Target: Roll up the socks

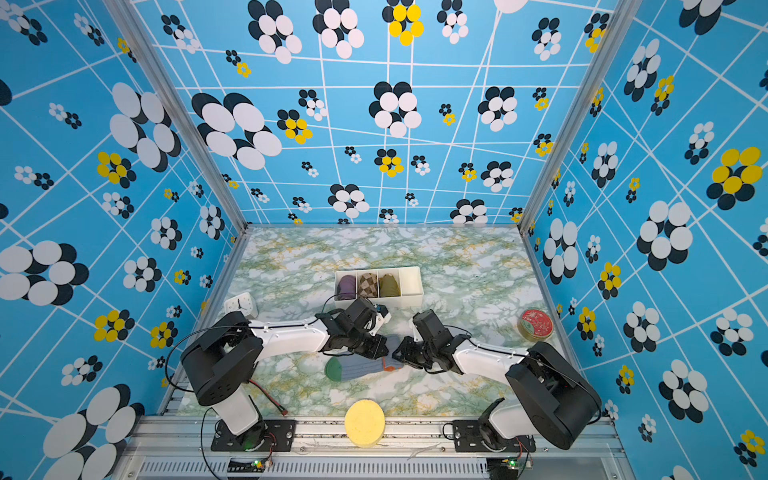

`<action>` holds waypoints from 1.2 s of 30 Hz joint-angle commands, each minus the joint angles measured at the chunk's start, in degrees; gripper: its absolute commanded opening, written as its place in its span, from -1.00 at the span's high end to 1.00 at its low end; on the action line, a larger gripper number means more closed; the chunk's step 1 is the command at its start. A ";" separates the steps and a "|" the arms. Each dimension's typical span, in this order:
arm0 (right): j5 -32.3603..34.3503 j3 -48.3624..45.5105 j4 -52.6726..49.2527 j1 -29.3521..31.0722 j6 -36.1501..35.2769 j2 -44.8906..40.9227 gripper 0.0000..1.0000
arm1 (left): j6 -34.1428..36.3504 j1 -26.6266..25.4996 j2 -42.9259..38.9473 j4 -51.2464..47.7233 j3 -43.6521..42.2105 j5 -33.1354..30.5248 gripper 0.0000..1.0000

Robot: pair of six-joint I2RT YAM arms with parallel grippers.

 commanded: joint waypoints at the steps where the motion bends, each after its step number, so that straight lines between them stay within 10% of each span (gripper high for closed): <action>1: 0.73 0.28 -1.56 -0.32 -0.26 0.30 0.38 | 0.69 0.47 -1.66 -4.80 2.35 -0.81 1.00; 36: 1.79 2.91 -6.52 -0.29 -3.86 -1.50 0.38 | -4.83 -2.40 1.14 -20.72 10.34 -3.09 0.53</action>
